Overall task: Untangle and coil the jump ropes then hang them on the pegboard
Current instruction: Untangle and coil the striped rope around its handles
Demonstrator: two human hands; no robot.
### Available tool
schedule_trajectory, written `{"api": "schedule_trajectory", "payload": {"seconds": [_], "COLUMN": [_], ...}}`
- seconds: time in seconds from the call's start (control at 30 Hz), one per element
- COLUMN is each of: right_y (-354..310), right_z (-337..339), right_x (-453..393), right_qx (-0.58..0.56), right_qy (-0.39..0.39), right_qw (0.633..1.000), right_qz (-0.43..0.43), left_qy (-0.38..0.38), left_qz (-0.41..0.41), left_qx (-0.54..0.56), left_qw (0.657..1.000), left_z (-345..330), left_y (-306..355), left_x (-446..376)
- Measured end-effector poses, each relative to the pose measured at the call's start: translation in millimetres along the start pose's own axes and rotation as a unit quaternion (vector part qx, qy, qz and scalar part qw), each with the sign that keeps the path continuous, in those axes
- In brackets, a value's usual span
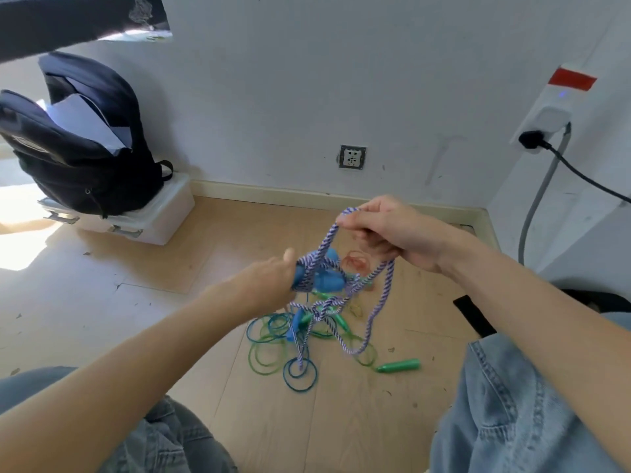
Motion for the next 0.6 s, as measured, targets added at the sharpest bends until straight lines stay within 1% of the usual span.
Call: {"api": "schedule_trajectory", "payload": {"seconds": [0.07, 0.13, 0.2, 0.27, 0.33, 0.4, 0.43, 0.5, 0.53, 0.57, 0.6], "right_y": [5, 9, 8, 6, 5, 11, 18, 33, 38, 43, 50], "right_z": [11, 26, 39, 48, 50, 46, 48, 49, 42, 31, 17], "right_x": [-2, -3, -1, -3, -6, -4, -3, 3, 3, 2, 1], "right_qx": [0.033, 0.1, 0.203, 0.268, 0.265, 0.239, 0.211, 0.132, 0.133, 0.154, 0.162], "right_qy": [0.039, 0.084, 0.124, 0.149, 0.148, 0.119, 0.114, 0.114, 0.087, 0.036, -0.021], "right_qw": [0.999, 0.991, 0.971, 0.952, 0.953, 0.963, 0.969, 0.978, 0.979, 0.978, 0.976], "right_qz": [-0.013, -0.031, -0.03, -0.022, -0.02, -0.039, -0.061, -0.112, -0.126, -0.136, -0.147], "left_qy": [-0.041, -0.072, -0.087, -0.091, -0.098, -0.06, -0.027, 0.042, 0.065, 0.082, 0.093], "left_qz": [-0.06, -0.117, -0.179, -0.233, -0.276, -0.307, -0.306, -0.256, -0.219, -0.187, -0.167], "left_qx": [-0.077, -0.142, -0.149, -0.059, 0.055, 0.164, 0.216, 0.333, 0.398, 0.454, 0.487], "left_qw": [0.994, 0.98, 0.969, 0.966, 0.955, 0.936, 0.927, 0.907, 0.889, 0.867, 0.852], "left_z": [-14, -22, -18, -2, 18, 45, 60, 83, 89, 92, 92], "left_y": [22, 40, 60, 79, 92, 95, 92, 74, 62, 52, 46], "left_x": [5, 13, 25, 38, 52, 61, 62, 55, 50, 46, 43]}}
Point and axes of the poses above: each hand's wrist, its own x-axis away from the middle knuckle, its own z-axis out of the back of the hand, y = z × x, the point moved 10 cm from there along -x, towards the middle knuckle, and after that the axes turned 10 degrees about x, right-handed, at the moved point
